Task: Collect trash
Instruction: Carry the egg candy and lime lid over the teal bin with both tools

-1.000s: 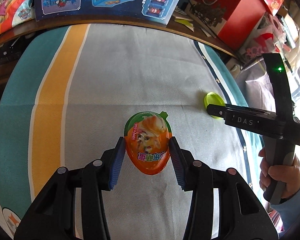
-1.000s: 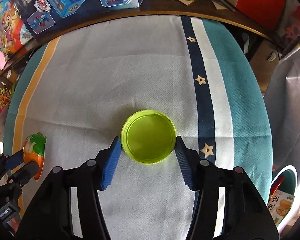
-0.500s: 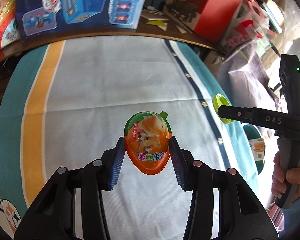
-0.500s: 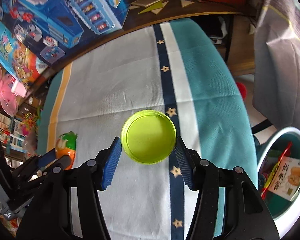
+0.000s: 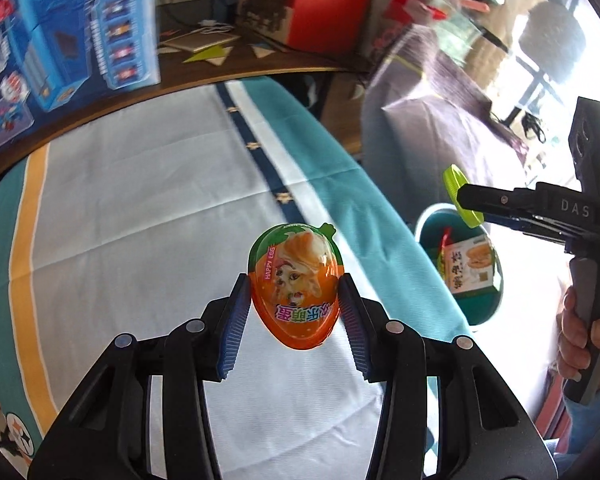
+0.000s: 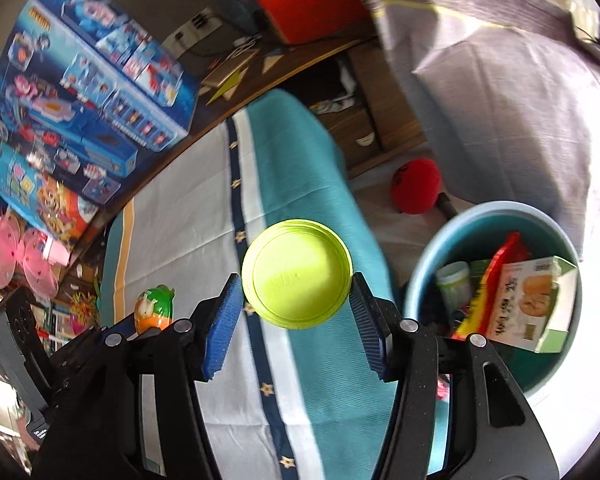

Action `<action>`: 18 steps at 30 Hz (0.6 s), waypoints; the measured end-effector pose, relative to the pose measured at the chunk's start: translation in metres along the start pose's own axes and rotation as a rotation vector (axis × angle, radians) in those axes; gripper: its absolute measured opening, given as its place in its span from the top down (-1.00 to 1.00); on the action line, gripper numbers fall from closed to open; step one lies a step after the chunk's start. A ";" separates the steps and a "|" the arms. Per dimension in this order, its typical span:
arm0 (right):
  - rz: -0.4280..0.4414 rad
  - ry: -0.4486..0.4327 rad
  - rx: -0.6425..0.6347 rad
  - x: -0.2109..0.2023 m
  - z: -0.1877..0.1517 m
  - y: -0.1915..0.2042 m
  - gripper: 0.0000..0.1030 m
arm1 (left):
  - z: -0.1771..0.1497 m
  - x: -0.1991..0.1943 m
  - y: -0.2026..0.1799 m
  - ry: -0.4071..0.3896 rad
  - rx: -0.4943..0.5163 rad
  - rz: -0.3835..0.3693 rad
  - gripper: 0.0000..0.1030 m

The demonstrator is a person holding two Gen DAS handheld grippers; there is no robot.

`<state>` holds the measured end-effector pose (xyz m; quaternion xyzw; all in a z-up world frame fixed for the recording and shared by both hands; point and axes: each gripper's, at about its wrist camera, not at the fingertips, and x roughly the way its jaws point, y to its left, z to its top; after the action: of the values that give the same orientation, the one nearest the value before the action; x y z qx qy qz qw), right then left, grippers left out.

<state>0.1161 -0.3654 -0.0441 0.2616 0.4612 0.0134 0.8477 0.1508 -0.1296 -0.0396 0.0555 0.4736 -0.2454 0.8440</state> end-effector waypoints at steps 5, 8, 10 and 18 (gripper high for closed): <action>-0.008 -0.034 0.075 -0.022 -0.004 -0.048 -0.02 | 0.008 0.008 -0.044 0.020 0.081 -0.016 0.11; -0.014 -0.050 0.113 -0.035 -0.009 -0.076 -0.02 | 0.010 0.016 -0.066 0.039 0.112 -0.026 0.11; -0.019 -0.059 0.133 -0.042 -0.011 -0.092 -0.02 | 0.012 0.023 -0.081 0.056 0.131 -0.038 0.11; -0.034 -0.083 0.221 -0.064 -0.025 -0.154 -0.02 | 0.013 0.052 -0.144 0.112 0.222 -0.071 0.11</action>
<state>0.0258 -0.5045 -0.0754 0.3457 0.4286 -0.0627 0.8324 0.1162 -0.2790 -0.0557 0.1453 0.4918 -0.3227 0.7955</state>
